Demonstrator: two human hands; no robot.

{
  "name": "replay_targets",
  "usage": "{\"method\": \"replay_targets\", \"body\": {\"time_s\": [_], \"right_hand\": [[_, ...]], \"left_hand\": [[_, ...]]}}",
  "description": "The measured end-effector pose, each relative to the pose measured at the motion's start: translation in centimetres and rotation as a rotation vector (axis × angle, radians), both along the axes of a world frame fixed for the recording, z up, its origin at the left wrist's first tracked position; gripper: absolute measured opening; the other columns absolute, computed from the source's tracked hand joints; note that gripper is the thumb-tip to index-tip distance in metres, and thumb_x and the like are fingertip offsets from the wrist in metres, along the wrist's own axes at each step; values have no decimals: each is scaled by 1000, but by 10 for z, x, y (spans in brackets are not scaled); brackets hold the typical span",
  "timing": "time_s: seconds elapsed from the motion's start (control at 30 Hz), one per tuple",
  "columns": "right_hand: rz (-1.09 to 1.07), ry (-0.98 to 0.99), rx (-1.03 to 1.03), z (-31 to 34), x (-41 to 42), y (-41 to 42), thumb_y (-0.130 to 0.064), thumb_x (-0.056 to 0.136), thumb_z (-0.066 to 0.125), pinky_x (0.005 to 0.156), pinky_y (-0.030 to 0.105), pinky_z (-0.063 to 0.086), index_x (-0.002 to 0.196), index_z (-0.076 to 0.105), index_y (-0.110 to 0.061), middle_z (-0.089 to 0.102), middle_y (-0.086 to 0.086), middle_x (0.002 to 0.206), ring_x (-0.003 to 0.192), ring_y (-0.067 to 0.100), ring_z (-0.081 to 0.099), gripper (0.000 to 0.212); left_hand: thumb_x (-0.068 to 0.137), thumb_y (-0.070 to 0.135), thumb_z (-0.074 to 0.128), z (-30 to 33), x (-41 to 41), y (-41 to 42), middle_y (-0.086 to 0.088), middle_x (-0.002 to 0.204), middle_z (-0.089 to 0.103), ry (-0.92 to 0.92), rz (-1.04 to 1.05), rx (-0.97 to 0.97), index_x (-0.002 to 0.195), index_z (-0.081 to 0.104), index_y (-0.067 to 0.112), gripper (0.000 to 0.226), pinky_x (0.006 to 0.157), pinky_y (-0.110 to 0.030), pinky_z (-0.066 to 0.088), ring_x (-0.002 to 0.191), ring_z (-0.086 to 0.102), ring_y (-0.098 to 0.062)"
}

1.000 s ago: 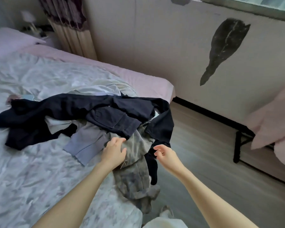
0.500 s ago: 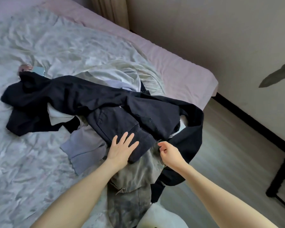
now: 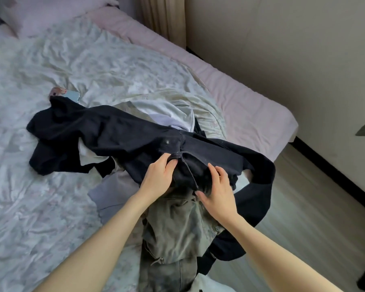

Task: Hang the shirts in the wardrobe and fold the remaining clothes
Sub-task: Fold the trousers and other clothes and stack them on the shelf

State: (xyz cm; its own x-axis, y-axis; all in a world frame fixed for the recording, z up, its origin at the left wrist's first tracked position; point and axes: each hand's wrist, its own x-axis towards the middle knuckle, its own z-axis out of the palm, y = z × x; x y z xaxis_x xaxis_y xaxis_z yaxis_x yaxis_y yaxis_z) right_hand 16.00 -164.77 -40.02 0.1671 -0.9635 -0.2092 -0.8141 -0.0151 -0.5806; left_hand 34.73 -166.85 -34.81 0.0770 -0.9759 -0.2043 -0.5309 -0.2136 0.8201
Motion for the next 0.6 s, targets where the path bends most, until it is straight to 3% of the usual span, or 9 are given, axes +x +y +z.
{"method": "replay_targets", "body": {"time_s": [0.1,0.2,0.27,0.33,0.4,0.5,0.6], "right_hand": [[50,113,-111,20,-1,-5,-40,77,68,101,39,31,141,30,-27,20,-3,151,128,24,27,76],[70,120,-147,42,-1,10,-40,76,68,108,41,24,135,37,-26,26,-7,150,135,24,20,69],[45,90,-140,53,3,29,-34,78,66,109,43,24,128,44,-24,43,-7,139,135,23,26,55],[-41,-41,-130,69,6,68,-24,82,60,90,35,39,112,47,-29,61,-13,103,110,20,53,34],[-151,-189,-109,81,6,108,-15,83,55,61,20,38,106,43,-34,56,-21,78,75,11,58,32],[-271,-332,-116,94,0,166,-5,87,50,51,16,36,114,47,-28,60,-17,78,56,0,52,36],[-360,-395,-203,107,-12,214,5,86,46,53,15,38,112,51,-20,62,-16,80,58,-1,55,37]], "left_hand": [[98,19,42,27,-6,15,15,68,57,117,27,-93,81,54,23,21,62,-8,40,63,51,3],[97,15,43,56,-11,39,2,79,62,223,35,-174,85,58,16,20,68,-10,41,70,53,1],[97,15,43,73,-9,55,-3,85,65,276,36,-217,89,60,13,19,72,-12,42,76,55,-1],[98,16,43,93,-5,86,1,87,66,325,-3,-259,90,61,19,20,75,-11,44,80,58,0],[98,16,43,105,-3,119,2,88,66,342,-52,-287,91,61,22,20,75,-10,44,81,59,-1],[97,16,44,117,-3,174,-1,87,66,365,-141,-315,90,60,22,19,74,-10,43,79,58,0],[96,19,44,125,-12,214,-5,90,67,419,-223,-320,93,61,20,17,77,-16,46,83,60,-7]]}}
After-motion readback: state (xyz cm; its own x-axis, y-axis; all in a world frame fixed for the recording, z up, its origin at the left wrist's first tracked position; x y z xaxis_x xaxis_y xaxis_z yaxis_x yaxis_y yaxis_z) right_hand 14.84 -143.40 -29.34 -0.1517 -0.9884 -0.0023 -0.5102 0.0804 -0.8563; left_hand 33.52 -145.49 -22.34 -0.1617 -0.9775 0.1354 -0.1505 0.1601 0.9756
